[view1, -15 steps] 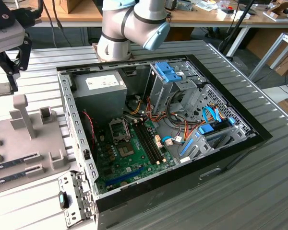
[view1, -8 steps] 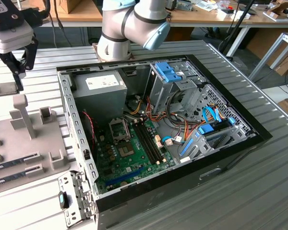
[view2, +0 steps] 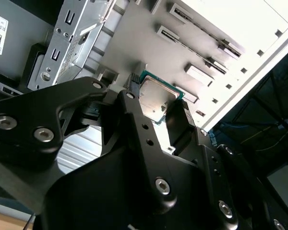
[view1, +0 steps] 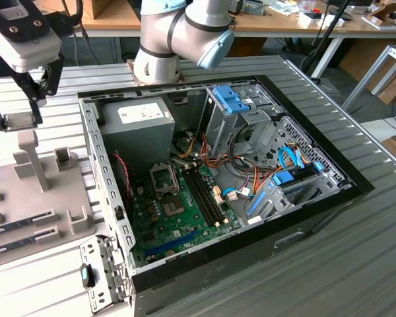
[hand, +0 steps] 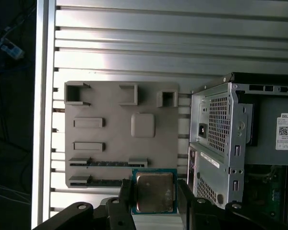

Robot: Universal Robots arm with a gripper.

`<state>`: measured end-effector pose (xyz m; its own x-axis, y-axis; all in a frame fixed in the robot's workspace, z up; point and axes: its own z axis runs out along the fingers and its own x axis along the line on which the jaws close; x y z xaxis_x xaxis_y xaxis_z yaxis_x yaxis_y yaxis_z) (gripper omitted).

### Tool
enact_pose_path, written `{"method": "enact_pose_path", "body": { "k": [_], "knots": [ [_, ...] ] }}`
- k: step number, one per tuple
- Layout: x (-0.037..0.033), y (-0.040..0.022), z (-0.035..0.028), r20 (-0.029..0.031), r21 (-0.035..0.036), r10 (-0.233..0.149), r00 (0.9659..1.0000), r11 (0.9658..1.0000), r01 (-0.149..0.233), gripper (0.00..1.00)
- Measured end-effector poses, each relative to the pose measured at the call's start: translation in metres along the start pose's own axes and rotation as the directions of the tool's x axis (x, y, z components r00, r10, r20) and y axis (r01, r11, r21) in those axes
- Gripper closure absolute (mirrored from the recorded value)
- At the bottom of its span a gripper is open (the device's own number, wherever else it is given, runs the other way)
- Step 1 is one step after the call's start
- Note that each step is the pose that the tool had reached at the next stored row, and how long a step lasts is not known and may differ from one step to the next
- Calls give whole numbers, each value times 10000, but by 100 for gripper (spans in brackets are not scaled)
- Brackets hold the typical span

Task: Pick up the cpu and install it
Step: 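Pick up the cpu and move it towards the insertion slot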

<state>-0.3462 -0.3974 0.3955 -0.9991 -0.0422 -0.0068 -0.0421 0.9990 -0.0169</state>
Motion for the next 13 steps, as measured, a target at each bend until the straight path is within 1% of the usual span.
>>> {"method": "enact_pose_path", "body": {
  "k": [6,13],
  "knots": [
    [-91,-4,2,1,0,0,10000,10000,0,53],
    [-168,-7,4,1,0,0,10000,10000,0,53]
  ]
}}
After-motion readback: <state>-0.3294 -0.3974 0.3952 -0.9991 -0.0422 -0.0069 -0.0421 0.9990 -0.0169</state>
